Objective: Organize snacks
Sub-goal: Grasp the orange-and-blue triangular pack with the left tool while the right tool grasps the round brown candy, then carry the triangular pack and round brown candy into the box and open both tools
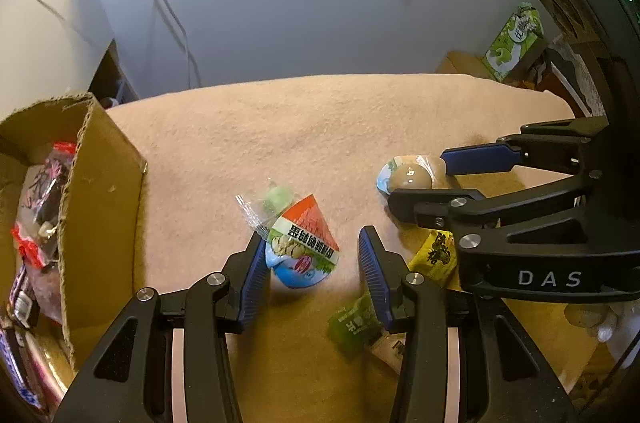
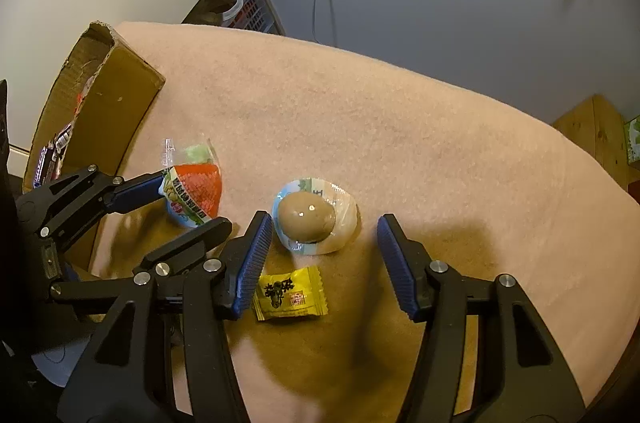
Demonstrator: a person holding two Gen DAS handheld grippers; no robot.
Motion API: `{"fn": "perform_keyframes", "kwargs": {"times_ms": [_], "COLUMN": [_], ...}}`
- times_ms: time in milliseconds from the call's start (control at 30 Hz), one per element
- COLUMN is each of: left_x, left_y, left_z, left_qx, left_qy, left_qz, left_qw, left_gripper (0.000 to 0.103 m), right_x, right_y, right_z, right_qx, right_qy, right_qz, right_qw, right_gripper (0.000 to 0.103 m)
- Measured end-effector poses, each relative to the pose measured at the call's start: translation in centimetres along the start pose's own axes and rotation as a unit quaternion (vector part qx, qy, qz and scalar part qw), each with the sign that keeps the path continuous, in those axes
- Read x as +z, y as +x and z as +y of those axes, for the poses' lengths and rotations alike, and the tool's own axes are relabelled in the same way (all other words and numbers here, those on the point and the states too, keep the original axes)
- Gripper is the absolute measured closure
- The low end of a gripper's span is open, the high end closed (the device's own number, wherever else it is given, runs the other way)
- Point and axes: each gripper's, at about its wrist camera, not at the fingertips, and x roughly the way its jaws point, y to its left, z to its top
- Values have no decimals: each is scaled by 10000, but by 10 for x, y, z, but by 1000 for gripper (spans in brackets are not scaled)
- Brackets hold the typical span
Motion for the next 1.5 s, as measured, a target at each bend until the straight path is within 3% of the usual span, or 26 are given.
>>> {"fn": "perform_keyframes", "kwargs": {"times_ms": [67,167,200,400,667,1033,1500], "left_x": [0,0,-2,-1,-7,-7,-6], "left_y": [0,1,0,-1,-10,-38,-80], "left_z": [-1,0,2,5,14,23,56], "left_qx": [36,103,84,-48,-301,-440,-168], "left_qy": [47,26,10,-110,-432,-520,-851], "left_qz": [-23,-63,-67,-80,-79,-289,-685], "left_qw": [10000,9999,9999,9999,9986,9973,9939], "left_gripper": [60,74,74,76,78,78,78], "right_x": [2,1,1,-2,-13,-21,-5], "right_y": [2,1,0,-4,-15,-34,-81], "right_z": [3,9,9,3,-11,-17,22], "right_qx": [-34,-174,-203,-81,47,143,309], "right_qy": [-54,-221,-256,-177,15,107,-317], "right_qz": [-7,-23,-23,-87,-230,-427,-770], "right_qw": [10000,9996,9995,9998,9997,9989,9960], "right_gripper": [45,58,63,68,70,70,70]}}
